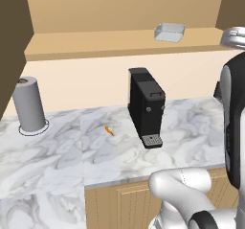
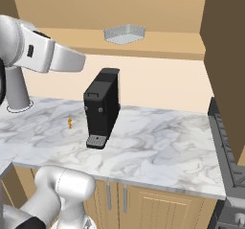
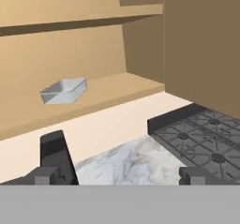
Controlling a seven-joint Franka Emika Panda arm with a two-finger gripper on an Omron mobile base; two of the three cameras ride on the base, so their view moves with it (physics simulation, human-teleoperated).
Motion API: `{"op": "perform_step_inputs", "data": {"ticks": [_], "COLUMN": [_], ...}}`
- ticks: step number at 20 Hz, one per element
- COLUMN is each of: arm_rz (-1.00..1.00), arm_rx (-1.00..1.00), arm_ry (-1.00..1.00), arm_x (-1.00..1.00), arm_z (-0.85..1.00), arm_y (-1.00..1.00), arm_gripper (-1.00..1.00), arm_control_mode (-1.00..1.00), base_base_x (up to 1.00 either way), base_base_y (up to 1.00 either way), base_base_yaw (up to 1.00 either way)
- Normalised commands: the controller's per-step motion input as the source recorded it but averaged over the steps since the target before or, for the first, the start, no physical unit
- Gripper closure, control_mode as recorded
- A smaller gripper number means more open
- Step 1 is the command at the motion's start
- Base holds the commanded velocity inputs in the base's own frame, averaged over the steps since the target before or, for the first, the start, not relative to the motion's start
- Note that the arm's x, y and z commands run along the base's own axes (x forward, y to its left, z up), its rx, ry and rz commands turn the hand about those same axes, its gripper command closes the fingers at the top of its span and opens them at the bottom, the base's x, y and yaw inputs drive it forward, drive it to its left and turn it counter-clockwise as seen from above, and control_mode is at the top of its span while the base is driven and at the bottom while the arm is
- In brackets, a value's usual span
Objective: Retrieve the tupperware from the cabinet, then place the raw meat into the tupperware to avoid contamination.
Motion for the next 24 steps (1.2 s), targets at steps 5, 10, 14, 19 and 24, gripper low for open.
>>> {"op": "perform_step_inputs", "data": {"ticks": [5, 10, 14, 19, 24], "arm_rz": [0.03, 0.03, 0.02, 0.0, 0.0], "arm_rx": [0.05, 0.04, 0.05, 0.04, 0.01], "arm_ry": [0.0, 0.0, 0.0, 0.0, 0.0], "arm_x": [0.34, 0.41, 0.53, 0.55, 0.59], "arm_z": [-0.05, -0.09, -0.01, 0.0, -0.05], "arm_y": [-0.04, 0.0, -0.03, -0.04, 0.0], "arm_gripper": [-1.0, -1.0, -1.0, -1.0, -1.0], "arm_control_mode": [-1.0, -1.0, -1.0, -1.0, -1.0], "base_base_x": [0.0, 0.0, 0.0, 0.0, 0.0], "base_base_y": [0.0, 0.0, 0.0, 0.0, 0.0], "base_base_yaw": [0.0, 0.0, 0.0, 0.0, 0.0]}}
